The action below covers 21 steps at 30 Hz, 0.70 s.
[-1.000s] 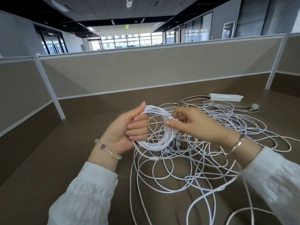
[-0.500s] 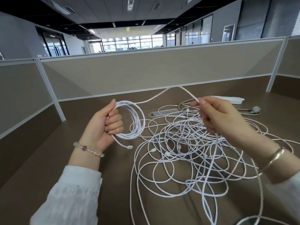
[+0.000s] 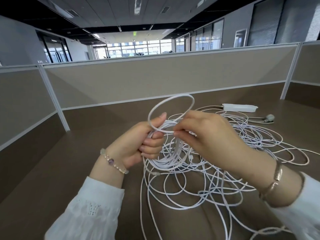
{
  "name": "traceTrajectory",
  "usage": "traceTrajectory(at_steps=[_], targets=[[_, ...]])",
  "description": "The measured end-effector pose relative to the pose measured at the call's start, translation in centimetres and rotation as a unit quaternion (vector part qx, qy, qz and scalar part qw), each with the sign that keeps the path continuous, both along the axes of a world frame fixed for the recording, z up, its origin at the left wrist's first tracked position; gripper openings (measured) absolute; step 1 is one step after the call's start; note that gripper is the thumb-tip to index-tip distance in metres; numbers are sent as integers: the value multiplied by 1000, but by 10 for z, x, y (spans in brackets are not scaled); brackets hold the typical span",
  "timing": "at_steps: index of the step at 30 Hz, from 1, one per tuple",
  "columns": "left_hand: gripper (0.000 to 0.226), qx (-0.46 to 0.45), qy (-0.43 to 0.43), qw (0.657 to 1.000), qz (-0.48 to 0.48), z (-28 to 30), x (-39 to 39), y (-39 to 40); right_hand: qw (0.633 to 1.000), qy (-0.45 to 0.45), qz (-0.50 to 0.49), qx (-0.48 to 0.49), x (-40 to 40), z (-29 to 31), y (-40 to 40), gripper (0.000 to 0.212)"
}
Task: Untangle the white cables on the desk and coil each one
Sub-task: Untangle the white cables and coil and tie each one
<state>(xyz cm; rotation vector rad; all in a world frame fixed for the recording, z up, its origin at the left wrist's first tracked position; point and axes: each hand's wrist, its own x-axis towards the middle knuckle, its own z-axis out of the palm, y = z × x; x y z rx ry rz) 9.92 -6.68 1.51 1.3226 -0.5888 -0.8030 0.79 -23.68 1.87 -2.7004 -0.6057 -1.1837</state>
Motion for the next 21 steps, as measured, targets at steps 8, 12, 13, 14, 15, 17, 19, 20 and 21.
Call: traceTrajectory(at_steps=[8, 12, 13, 14, 15, 17, 19, 20, 21], targets=[[35, -24, 36, 997, -62, -7, -2, -8, 985, -79, -66, 138, 1, -9, -2, 32], [34, -60, -22, 998, 28, -7, 2, -2, 925, 109, 20, 363, 9, -10, -17, 19], [32, -52, -34, 997, 48, -7, 3, 0, 912, 138, 38, 385, 10, -12, -20, 15], [30, -42, -43, 997, 57, -7, 3, 0, 909, 147, 47, 387, 11, -13, -22, 13], [28, -33, -48, 997, 54, -7, 4, 0, 913, 143, 48, 379, 12, -14, -22, 13], [29, -14, -54, 998, 28, -8, 2, -2, 925, 126, 45, 355, 14, -17, -18, 11], [31, 0, -58, 998, 6, -9, 0, -5, 936, 113, 38, 332, 15, -17, -13, 11], [32, 4, -62, 998, 3, -9, -1, -6, 929, 119, 45, 346, 15, -16, -12, 12], [33, 9, -69, 998, 7, -8, -2, -6, 907, 140, 64, 392, 16, -15, -11, 13]])
